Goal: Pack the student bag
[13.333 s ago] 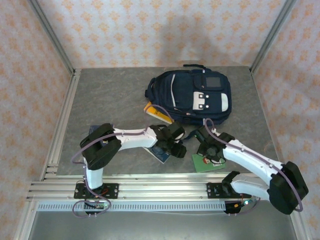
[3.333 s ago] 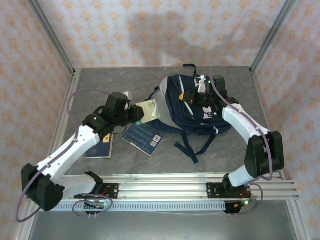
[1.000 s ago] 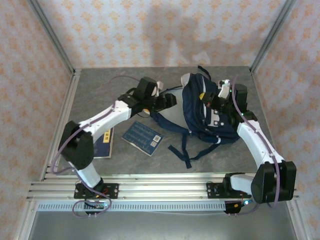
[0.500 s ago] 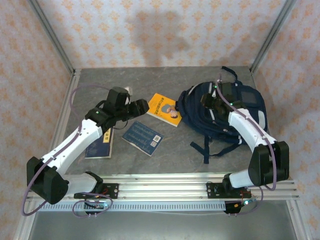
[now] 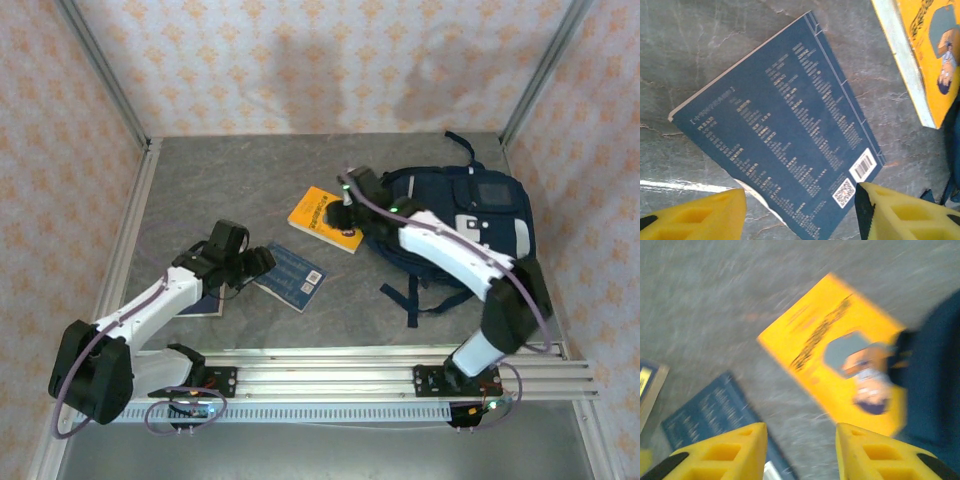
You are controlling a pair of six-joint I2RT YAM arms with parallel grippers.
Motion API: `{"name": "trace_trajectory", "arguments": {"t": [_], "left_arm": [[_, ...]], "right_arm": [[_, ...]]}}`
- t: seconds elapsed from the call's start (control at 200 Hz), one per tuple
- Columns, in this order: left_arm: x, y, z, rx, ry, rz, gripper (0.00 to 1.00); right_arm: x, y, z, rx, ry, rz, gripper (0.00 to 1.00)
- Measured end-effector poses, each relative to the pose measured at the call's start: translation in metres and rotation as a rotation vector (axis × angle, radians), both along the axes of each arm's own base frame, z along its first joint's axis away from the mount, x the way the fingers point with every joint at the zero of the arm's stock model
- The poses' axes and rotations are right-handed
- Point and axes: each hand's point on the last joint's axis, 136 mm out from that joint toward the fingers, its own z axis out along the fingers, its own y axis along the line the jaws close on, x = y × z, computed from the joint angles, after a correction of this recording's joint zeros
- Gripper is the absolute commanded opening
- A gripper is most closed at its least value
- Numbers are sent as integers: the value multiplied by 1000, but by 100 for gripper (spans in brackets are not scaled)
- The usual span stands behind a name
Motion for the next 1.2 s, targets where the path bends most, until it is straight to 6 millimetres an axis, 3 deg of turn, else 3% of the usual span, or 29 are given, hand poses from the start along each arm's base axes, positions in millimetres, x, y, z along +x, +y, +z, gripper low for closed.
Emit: {"name": "trace_trajectory", "arguments": {"t": [0.075,0.11,0.21,0.495,0.636,1.201], "left_arm": [[-1,1,-5,-5,3,13,59],[-1,3,-7,-8,4,23,59],[-2,8,-17,-15,11,59,59],[-8,15,-60,-25,86,127,59],[-7,15,-63,-37,96,142,58],[-7,16,-64,-42,107,146,56]], "right_arm": [[-11,26,-37,9,119,51,51],[-14,32,-51,6,160,63,56],[-20,45,-85,-2,261,83,57],[-15,72,-121,23,375,129,56],[-20,78,-140,24,428,158,56],[-53,104,-135,135,538,331,53]]}}
